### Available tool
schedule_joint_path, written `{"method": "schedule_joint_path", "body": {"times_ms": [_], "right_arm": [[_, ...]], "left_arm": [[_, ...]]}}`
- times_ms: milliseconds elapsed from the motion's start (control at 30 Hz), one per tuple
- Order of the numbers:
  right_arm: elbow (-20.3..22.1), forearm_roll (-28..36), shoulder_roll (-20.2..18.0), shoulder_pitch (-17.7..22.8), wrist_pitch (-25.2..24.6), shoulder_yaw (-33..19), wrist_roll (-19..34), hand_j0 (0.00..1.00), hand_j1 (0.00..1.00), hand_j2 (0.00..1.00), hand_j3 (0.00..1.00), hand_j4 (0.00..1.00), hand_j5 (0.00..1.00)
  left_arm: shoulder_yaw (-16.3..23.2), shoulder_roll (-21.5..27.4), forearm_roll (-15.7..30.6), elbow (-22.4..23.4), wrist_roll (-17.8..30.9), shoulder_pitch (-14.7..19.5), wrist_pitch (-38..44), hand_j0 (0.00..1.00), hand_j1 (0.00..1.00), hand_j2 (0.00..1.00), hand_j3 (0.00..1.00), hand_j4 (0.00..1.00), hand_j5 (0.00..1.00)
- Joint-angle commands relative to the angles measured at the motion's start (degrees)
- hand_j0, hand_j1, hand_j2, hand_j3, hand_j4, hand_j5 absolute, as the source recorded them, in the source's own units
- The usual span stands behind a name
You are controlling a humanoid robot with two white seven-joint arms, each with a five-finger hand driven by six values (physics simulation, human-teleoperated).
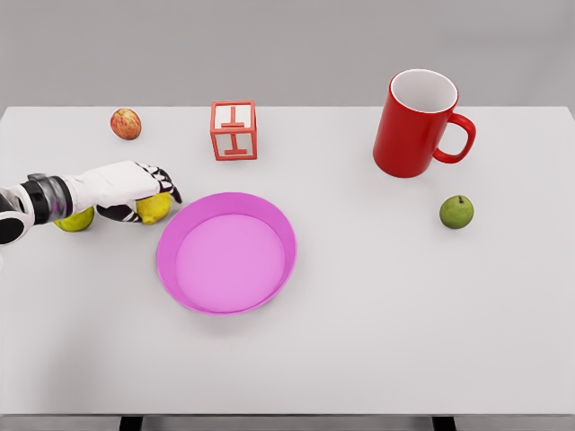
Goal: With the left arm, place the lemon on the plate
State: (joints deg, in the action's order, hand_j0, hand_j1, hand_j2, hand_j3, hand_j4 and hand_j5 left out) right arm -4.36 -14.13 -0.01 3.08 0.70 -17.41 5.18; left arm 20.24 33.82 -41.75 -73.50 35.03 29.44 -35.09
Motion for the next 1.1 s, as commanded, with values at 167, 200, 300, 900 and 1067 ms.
{"method": "schedule_joint_path", "body": {"times_ms": [167,200,300,900,1067], "right_arm": [[0.0,0.0,0.0,0.0,0.0,0.0,0.0,1.00,1.00,1.00,1.00,1.00,1.00],[0.0,0.0,0.0,0.0,0.0,0.0,0.0,1.00,1.00,1.00,1.00,1.00,1.00],[0.1,0.1,0.0,0.0,0.0,0.0,0.0,1.00,1.00,1.00,1.00,1.00,1.00],[0.1,0.1,0.0,0.0,0.0,0.0,0.0,1.00,1.00,1.00,1.00,1.00,1.00],[0.0,0.0,0.0,0.0,0.0,0.0,0.0,1.00,1.00,1.00,1.00,1.00,1.00]], "left_arm": [[-0.1,0.1,-0.3,0.2,0.0,0.0,0.1,0.58,0.58,0.58,0.58,0.58,0.58],[-0.1,0.1,-0.3,0.2,0.0,0.0,0.1,0.56,0.56,0.56,0.56,0.56,0.56],[-0.1,0.1,-0.2,0.2,0.0,0.0,0.1,0.54,0.54,0.54,0.54,0.54,0.54],[-3.1,1.9,3.9,-7.7,0.0,-0.4,0.1,0.48,0.48,0.48,0.48,0.48,0.48],[-4.9,3.5,6.8,-10.5,0.0,-2.0,0.1,0.48,0.48,0.48,0.48,0.48,0.48]]}}
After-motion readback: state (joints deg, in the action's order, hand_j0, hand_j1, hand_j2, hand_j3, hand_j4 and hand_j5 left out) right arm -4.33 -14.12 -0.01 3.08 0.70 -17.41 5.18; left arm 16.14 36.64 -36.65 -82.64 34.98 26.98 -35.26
